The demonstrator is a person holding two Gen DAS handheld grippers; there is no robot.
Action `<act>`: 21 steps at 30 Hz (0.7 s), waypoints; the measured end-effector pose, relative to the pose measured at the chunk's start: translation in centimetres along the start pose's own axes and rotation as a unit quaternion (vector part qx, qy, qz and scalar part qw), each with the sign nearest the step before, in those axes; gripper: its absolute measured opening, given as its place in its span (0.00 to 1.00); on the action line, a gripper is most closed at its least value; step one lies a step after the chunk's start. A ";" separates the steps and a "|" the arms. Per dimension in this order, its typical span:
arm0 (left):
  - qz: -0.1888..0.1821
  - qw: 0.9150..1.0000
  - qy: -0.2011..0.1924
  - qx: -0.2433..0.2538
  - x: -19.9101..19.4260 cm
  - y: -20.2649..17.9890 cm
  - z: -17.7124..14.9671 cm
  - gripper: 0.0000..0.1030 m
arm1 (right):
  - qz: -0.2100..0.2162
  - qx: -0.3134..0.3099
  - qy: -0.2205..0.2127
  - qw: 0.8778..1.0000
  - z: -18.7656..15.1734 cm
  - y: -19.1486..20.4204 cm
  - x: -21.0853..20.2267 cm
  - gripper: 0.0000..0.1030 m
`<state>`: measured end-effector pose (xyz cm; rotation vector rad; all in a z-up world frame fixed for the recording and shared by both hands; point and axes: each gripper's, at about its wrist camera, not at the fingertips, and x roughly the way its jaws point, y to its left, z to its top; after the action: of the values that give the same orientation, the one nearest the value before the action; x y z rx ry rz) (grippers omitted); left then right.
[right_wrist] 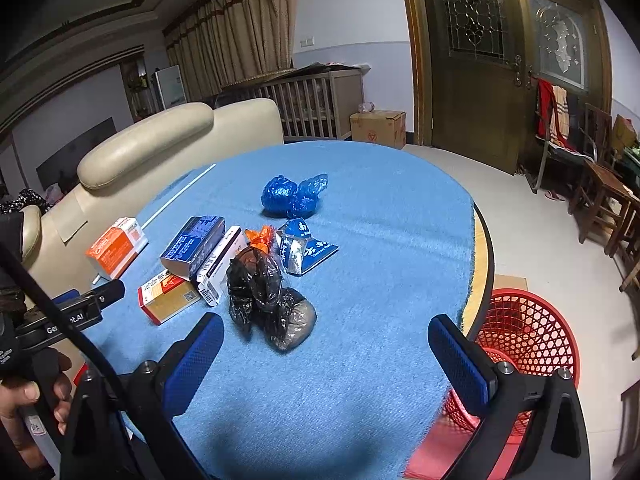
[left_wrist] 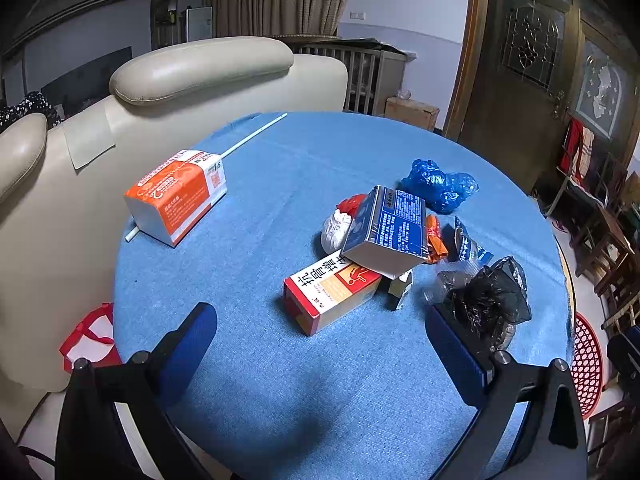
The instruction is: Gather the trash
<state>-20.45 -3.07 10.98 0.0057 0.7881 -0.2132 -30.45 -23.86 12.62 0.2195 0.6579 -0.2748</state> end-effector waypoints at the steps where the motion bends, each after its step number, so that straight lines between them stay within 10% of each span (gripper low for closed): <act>1: 0.000 1.000 0.000 0.000 -0.1 0.0 0.0 1.00 | 0.000 0.001 -0.001 1.000 0.0 0.0 -0.1 1.00; 21: -0.004 1.000 -0.002 0.001 -0.4 -0.1 -0.1 1.00 | 0.003 -0.002 -0.002 1.000 0.0 0.1 -0.5 1.00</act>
<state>-20.80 -3.04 11.25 0.0039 0.7835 -0.2204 -30.79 -23.69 12.90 0.2161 0.6532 -0.2680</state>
